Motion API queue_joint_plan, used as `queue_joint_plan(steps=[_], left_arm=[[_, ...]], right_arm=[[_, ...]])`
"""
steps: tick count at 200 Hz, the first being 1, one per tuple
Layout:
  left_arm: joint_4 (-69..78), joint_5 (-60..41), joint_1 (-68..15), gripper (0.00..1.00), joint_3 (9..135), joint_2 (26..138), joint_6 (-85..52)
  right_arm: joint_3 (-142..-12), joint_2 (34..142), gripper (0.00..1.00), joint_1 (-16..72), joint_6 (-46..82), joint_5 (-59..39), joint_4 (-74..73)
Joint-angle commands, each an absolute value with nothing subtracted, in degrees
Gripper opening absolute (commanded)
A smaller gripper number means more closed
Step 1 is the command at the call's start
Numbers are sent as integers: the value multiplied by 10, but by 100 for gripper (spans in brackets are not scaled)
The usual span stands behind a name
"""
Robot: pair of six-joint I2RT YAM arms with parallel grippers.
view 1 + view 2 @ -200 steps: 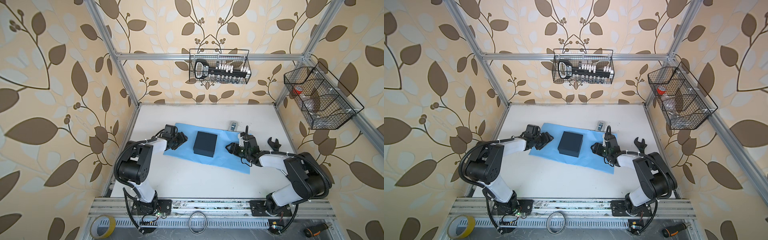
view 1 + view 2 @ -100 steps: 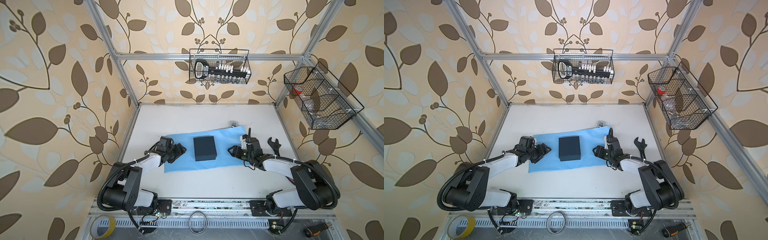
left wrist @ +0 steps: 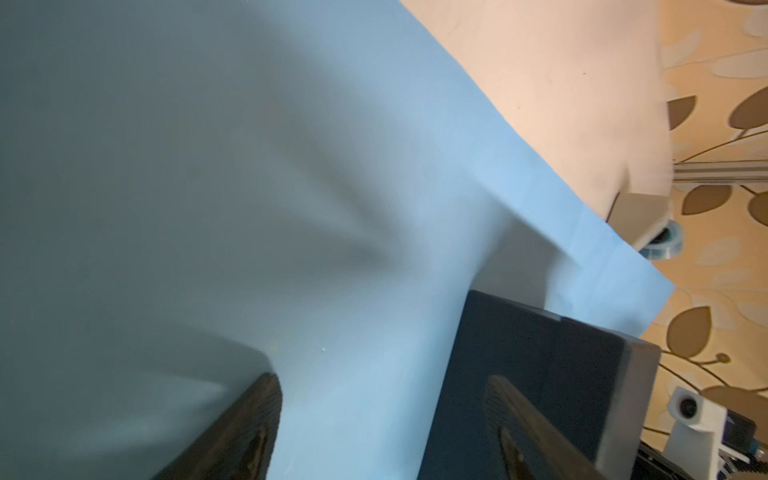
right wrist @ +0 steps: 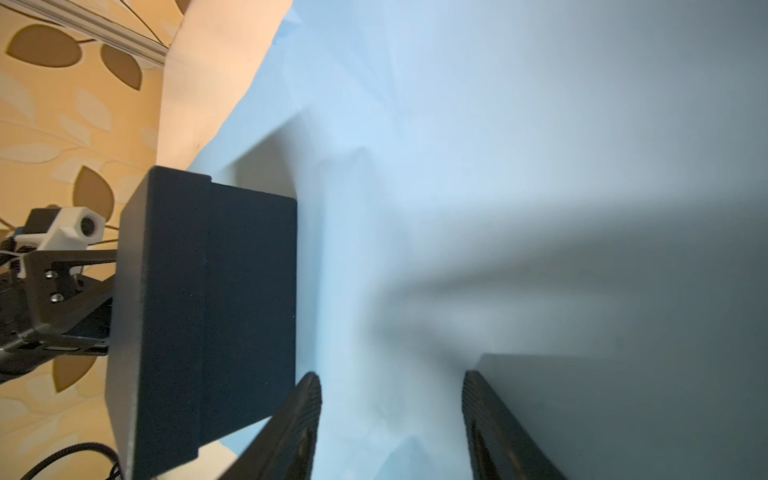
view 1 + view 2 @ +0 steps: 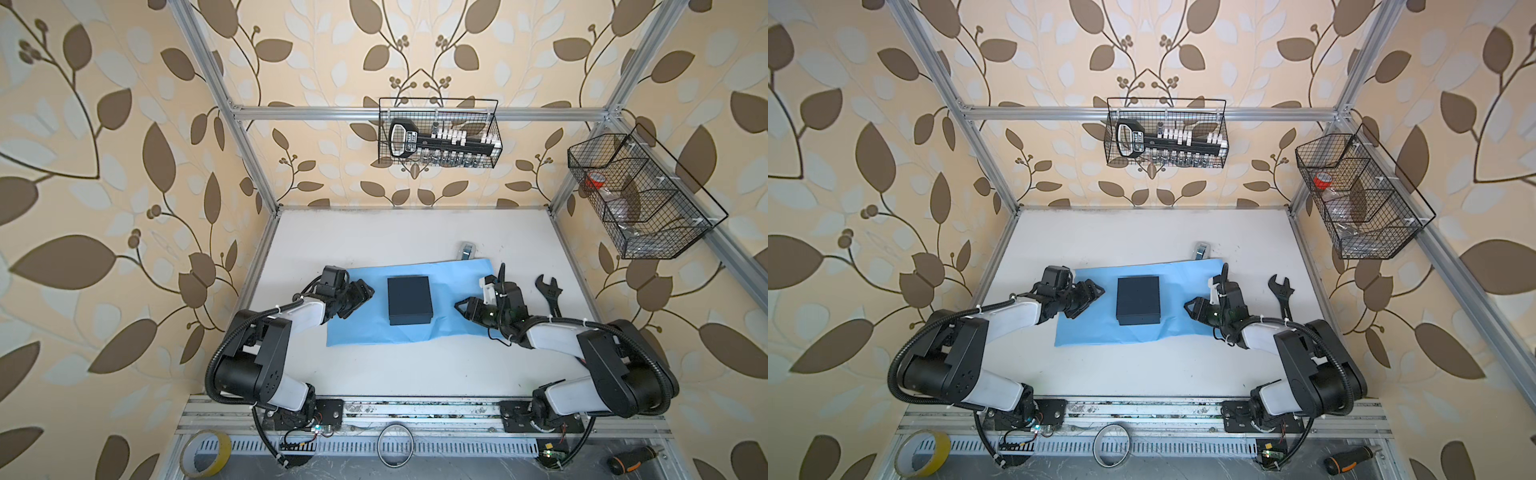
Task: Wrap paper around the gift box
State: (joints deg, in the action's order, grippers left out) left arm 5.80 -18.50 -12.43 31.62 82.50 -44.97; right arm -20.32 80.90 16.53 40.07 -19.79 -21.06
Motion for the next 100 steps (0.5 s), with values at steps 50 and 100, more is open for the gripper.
queue_joint_plan(steps=[50, 100], left_arm=[[-38, -151, -127, 82, 269, 786, -441], [-87, -173, -132, 88, 347, 708, -442]], right_arm=[[-164, 722, 57, 174, 388, -159, -79], [-244, 643, 73, 226, 315, -131, -22]])
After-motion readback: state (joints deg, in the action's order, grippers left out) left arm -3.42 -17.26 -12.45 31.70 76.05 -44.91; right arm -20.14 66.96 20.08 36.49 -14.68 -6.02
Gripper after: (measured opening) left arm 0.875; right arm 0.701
